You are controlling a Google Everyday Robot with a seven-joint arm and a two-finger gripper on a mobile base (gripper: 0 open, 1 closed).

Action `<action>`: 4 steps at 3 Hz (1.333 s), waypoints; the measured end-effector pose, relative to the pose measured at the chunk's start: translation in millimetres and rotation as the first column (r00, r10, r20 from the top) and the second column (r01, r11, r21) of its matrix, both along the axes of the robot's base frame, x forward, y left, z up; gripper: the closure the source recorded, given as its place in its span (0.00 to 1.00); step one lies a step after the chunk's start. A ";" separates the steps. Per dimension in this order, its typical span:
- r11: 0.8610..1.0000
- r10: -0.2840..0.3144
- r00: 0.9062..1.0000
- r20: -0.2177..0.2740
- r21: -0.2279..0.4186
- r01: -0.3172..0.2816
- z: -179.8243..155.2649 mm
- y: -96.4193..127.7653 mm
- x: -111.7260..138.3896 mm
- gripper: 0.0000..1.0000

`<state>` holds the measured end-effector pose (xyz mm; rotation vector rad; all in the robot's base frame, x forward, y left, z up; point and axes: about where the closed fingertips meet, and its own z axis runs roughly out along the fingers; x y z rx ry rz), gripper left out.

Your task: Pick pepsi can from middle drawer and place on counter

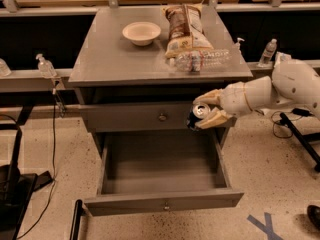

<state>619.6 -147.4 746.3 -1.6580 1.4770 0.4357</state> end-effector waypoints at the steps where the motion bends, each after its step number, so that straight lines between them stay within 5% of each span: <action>1: 0.999 0.031 0.999 0.039 -0.032 -0.030 44.2 8.7 4.9 1.00; 2: 0.997 0.062 0.996 0.059 -0.052 -0.059 79.1 14.5 9.6 1.00; 4: 0.984 0.174 0.985 0.019 -0.042 -0.173 121.4 34.8 23.6 1.00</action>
Offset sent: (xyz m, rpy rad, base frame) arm 0.0161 0.0158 0.1304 -0.0776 -0.0959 0.0949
